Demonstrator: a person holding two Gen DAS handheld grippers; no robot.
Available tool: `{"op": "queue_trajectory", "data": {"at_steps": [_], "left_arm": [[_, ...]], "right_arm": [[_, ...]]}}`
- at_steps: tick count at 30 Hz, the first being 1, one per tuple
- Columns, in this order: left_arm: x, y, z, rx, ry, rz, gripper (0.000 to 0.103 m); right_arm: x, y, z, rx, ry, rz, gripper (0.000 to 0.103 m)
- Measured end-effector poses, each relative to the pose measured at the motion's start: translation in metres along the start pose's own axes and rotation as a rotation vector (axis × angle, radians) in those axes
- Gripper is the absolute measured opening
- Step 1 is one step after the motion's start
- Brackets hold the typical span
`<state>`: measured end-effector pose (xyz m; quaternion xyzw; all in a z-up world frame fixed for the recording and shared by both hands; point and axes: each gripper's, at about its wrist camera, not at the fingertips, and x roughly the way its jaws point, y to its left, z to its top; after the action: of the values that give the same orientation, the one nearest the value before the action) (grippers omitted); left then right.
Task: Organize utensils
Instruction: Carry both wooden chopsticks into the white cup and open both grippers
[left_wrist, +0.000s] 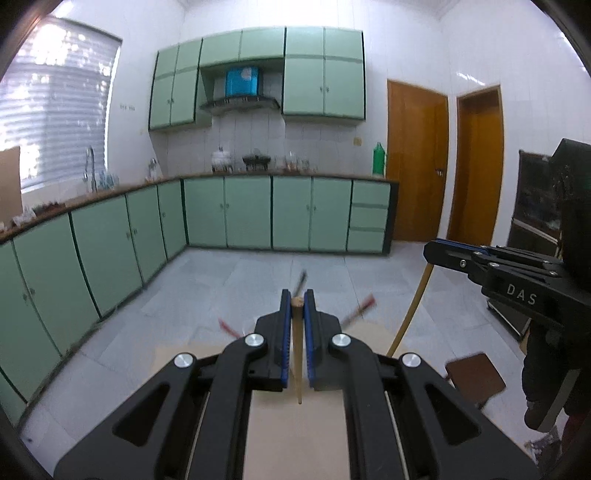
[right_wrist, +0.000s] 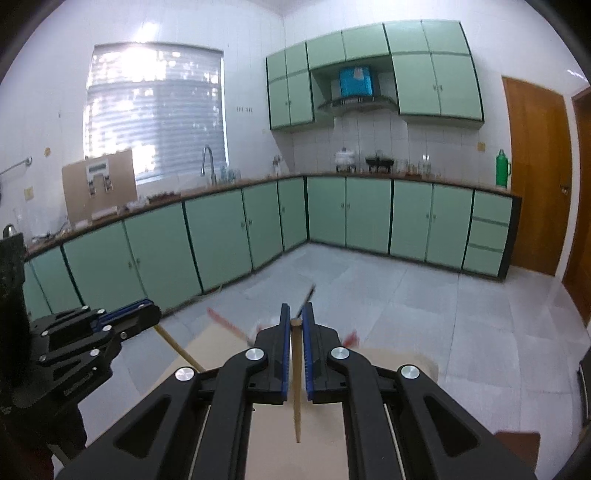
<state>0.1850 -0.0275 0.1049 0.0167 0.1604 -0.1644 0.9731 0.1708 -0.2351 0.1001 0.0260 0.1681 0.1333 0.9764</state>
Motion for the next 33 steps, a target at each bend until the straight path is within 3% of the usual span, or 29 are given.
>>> {"op": "queue_trajectory", "data": {"at_steps": [4, 10, 18, 28, 33], "left_arm": [[0.013, 0.007, 0.036, 0.011, -0.075, 0.033, 0.006], [0.056, 0.010, 0.060, 0.024, -0.095, 0.057, 0.006], [0.121, 0.014, 0.037, 0.016, 0.001, 0.055, 0.006], [0.151, 0.030, 0.005, -0.026, 0.107, 0.029, 0.008], [0.141, 0.034, 0.003, -0.036, 0.098, 0.037, 0.025]], "right_arm": [[0.015, -0.001, 0.032, -0.001, -0.077, -0.018, 0.006], [0.064, -0.007, 0.057, 0.026, -0.123, -0.033, 0.006], [0.126, -0.019, 0.035, 0.025, -0.063, -0.066, 0.006], [0.164, -0.035, -0.008, 0.079, 0.102, -0.052, 0.008], [0.153, -0.051, -0.018, 0.111, 0.110, -0.066, 0.020]]}}
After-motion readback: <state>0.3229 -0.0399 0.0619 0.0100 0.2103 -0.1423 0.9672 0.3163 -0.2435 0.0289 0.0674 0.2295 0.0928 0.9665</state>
